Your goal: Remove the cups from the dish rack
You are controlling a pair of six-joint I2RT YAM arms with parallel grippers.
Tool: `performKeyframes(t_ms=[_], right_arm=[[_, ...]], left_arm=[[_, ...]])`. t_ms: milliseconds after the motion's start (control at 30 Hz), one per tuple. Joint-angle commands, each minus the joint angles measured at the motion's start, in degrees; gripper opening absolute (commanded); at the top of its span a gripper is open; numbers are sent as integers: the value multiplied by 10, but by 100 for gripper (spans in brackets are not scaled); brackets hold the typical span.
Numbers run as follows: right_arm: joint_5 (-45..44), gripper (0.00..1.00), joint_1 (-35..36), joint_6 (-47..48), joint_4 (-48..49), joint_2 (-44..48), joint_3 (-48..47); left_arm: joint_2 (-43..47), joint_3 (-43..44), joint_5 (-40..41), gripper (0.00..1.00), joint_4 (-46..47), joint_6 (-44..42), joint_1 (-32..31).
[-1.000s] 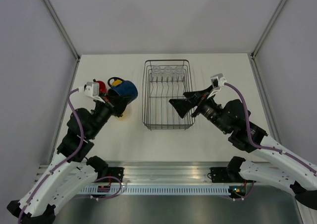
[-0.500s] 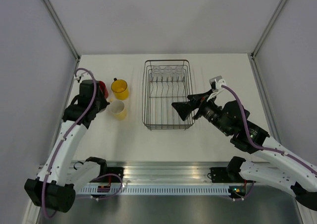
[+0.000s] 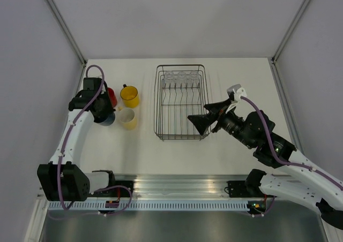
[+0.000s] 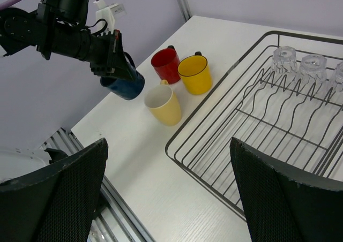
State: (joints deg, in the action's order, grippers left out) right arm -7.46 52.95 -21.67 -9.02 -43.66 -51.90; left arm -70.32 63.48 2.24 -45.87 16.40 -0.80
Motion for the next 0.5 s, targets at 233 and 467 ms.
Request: performKeyframes(t_ms=[233,467], right_arm=[[39,98,-2,43,-21,23,-16],[46,98,-2,58,-33,47,-19]], left_arm=[[-102,64,-8,2,10,-46,50],[-167,96,-34,2,10,-50,71]])
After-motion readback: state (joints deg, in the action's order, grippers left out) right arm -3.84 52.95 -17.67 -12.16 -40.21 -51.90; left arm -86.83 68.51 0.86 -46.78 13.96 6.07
